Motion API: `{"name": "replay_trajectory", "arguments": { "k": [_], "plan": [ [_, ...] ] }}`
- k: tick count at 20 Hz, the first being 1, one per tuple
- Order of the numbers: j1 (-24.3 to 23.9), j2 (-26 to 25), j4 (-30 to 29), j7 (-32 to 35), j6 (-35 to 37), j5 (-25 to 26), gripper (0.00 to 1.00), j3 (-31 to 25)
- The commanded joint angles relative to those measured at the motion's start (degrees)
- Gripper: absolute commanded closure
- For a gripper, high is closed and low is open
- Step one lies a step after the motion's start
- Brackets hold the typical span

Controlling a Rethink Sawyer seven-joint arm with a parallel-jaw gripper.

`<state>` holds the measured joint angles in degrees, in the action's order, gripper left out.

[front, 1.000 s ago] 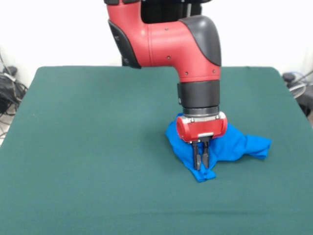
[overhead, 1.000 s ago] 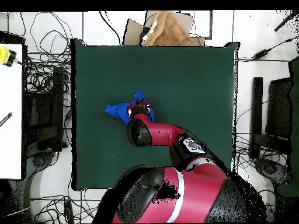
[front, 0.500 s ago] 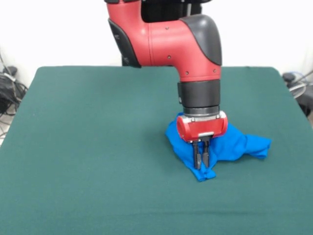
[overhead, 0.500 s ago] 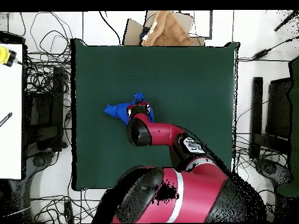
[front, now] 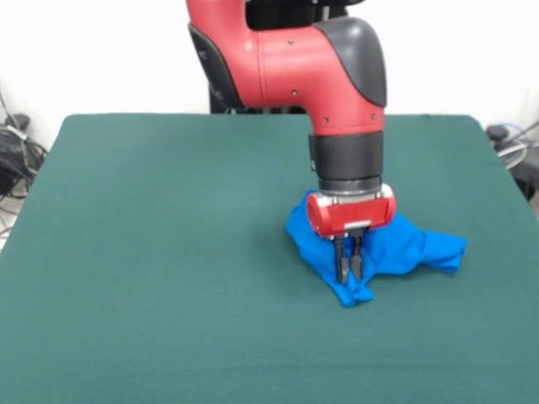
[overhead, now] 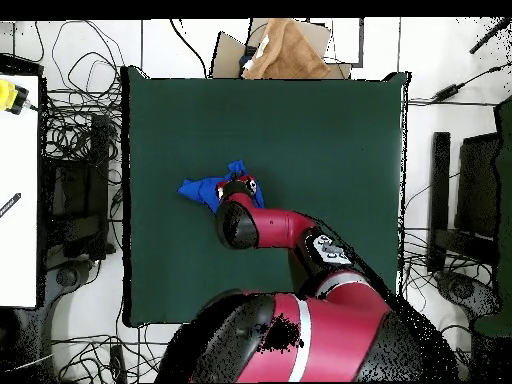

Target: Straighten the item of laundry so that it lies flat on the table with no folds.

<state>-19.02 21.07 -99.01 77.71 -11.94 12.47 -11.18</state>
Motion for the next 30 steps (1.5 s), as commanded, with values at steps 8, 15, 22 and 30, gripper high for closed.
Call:
{"name": "replay_trajectory", "arguments": {
  "k": [8, 15, 22, 30],
  "plan": [
    [3.59, 32.98, -10.37, 7.71, 48.32, -8.05, 1.0, 2.72],
    [4.58, 34.68, -8.31, 10.0, 52.85, -7.42, 1.0, 2.35],
    [5.89, 33.87, -5.12, 10.8, 55.66, -6.62, 1.0, 2.42],
    [9.21, 35.17, -0.24, 13.37, 63.9, -6.93, 1.0, 3.76]
  ]
}}
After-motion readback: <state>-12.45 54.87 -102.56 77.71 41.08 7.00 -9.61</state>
